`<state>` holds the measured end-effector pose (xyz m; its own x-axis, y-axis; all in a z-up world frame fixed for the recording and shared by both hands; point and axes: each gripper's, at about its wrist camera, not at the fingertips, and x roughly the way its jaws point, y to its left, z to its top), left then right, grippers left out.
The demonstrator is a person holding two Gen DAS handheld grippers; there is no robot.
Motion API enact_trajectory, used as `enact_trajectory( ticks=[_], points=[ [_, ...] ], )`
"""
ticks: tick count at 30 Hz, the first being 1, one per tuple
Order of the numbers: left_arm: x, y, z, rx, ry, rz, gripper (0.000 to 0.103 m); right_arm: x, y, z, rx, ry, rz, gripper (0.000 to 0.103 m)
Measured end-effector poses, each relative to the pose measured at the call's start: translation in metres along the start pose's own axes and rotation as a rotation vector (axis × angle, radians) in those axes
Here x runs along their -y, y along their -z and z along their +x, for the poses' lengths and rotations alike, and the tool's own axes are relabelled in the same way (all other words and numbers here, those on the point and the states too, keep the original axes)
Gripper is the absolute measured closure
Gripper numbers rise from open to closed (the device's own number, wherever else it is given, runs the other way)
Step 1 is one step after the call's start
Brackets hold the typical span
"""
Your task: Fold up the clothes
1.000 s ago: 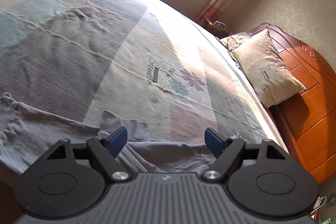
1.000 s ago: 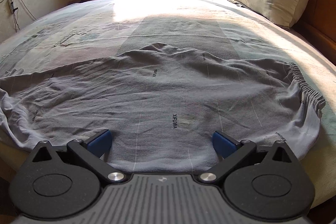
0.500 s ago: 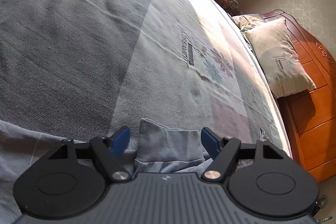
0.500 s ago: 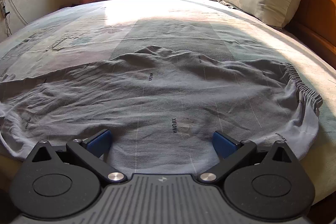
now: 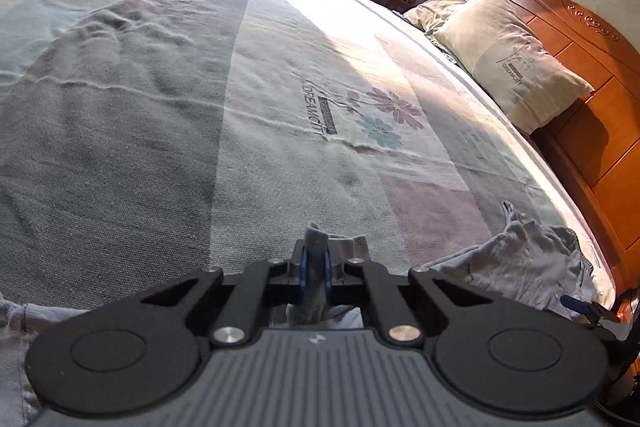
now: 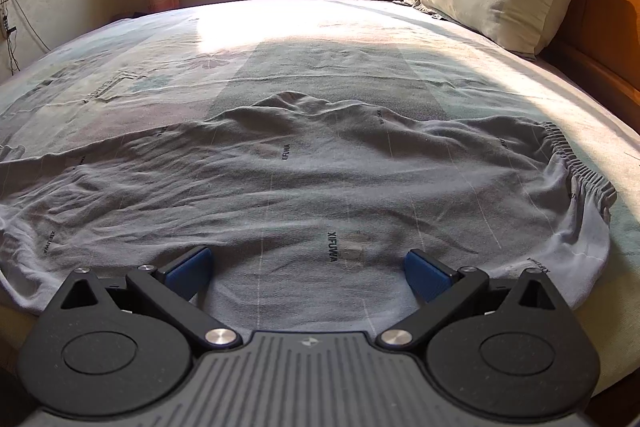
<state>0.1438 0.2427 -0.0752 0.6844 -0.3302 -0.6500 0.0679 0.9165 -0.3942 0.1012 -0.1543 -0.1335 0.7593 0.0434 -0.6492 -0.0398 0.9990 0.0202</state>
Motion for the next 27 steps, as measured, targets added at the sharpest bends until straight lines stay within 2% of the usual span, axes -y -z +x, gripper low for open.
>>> enact_trajectory(
  ticks=[6, 12, 17, 22, 25, 27],
  points=[
    [-0.003, -0.024, -0.059, 0.144, -0.069, -0.017, 0.098, 0.001, 0.0, 0.0, 0.001, -0.002, 0.0, 0.0],
    [-0.025, -0.025, -0.1, 0.205, -0.17, -0.077, 0.098, 0.0, 0.0, 0.0, 0.001, 0.001, 0.0, 0.0],
    [-0.042, -0.022, -0.127, 0.294, -0.097, -0.143, 0.098, 0.0, 0.0, 0.0, 0.0, 0.002, 0.001, 0.0],
    [-0.057, -0.03, -0.126, 0.274, -0.155, -0.164, 0.098, 0.0, -0.002, 0.0, -0.007, 0.003, 0.006, 0.0],
    [-0.07, -0.029, -0.118, 0.218, -0.232, -0.21, 0.098, -0.001, -0.001, -0.001, -0.008, 0.002, 0.003, 0.0],
    [-0.069, -0.023, -0.114, 0.184, -0.203, -0.217, 0.096, 0.0, -0.001, -0.002, -0.007, -0.001, 0.01, 0.0]
  ],
)
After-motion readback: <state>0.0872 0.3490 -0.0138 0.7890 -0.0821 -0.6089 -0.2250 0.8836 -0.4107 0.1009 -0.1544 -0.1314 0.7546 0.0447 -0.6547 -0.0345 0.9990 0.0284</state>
